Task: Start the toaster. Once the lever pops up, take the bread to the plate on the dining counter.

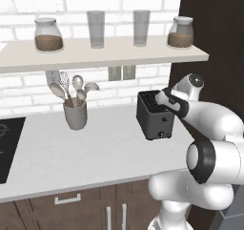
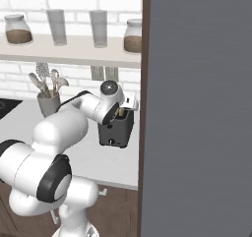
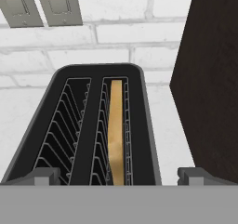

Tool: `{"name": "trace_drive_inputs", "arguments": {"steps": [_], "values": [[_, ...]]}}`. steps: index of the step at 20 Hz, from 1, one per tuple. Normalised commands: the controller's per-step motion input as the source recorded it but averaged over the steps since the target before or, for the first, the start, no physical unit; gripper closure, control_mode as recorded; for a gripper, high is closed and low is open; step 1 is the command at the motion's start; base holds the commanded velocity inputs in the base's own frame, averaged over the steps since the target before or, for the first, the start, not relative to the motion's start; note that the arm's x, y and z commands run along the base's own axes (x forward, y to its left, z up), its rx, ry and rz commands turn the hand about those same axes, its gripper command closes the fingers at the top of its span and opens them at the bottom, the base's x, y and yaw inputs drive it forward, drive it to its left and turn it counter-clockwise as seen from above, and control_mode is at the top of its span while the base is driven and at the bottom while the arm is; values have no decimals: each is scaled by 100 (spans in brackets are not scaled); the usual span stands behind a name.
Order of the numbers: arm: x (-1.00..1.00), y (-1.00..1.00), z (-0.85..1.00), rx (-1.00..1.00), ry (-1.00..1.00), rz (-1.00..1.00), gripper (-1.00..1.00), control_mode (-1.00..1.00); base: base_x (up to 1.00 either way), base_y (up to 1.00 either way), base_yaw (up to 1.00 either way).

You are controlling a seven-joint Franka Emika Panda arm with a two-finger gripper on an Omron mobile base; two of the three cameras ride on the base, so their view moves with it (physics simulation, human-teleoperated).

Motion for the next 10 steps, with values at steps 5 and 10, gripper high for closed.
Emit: {"name": "trace_drive_inputs", "arguments": {"steps": [5, 10], "values": [[0, 0, 0, 0, 0, 0, -100, -100, 0, 0, 0], [0, 0, 0, 0, 0, 0, -100, -100, 0, 0, 0]]}}
